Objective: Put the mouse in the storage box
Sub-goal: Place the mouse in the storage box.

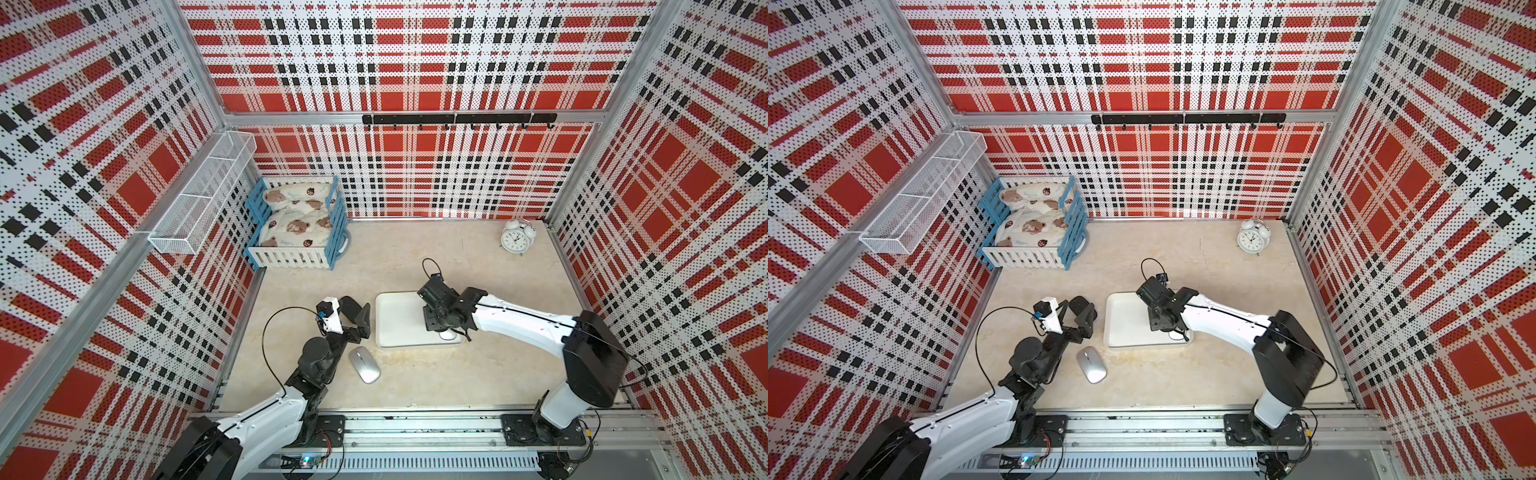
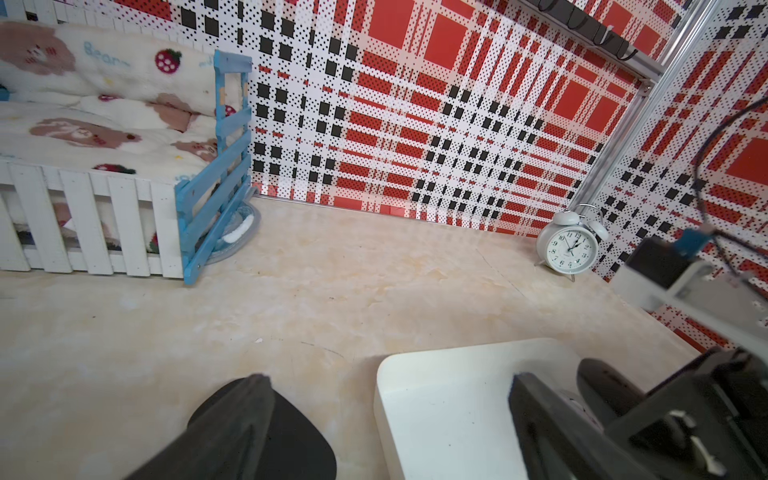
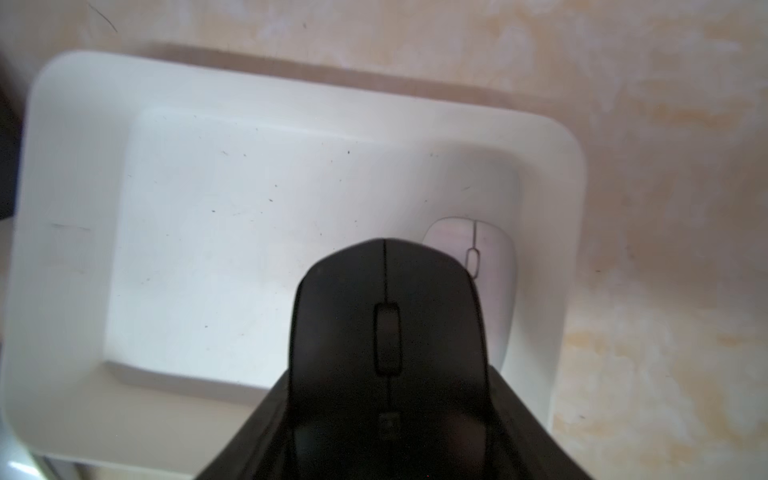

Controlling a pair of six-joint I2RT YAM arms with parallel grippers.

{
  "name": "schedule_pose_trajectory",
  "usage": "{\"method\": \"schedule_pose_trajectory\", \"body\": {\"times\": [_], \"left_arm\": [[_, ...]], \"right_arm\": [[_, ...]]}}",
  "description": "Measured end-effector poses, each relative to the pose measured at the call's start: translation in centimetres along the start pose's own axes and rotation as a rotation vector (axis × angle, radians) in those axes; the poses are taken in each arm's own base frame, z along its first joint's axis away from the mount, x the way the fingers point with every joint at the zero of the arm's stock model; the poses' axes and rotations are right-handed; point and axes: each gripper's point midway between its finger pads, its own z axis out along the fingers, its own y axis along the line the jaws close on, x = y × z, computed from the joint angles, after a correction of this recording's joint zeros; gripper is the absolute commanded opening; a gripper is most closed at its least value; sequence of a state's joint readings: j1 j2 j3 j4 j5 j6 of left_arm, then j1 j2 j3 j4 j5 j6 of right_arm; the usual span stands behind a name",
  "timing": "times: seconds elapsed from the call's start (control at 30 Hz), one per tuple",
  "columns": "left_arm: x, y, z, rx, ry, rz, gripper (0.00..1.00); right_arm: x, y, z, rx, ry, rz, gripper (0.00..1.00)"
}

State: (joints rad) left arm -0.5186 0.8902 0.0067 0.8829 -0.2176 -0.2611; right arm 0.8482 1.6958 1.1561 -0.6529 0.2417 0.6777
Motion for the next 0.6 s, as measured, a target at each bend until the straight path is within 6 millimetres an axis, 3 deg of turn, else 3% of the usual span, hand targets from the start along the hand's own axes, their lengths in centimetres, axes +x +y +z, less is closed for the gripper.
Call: {"method": "schedule_pose_trajectory", "body": {"times": [0.2,0.6], "left_arm": [[0.0,-0.1,0.0,0.002,0.001,0.000,0.95],[0.0,-0.1,0.0,-0.001,-0.001,0.001,0.95]], "right_arm": [[0.7,1.4,2.8,0.013,0.066,-0.003,0.40],[0.6,1.0,3.2,0.070,0.062,0.063,0.47]]}}
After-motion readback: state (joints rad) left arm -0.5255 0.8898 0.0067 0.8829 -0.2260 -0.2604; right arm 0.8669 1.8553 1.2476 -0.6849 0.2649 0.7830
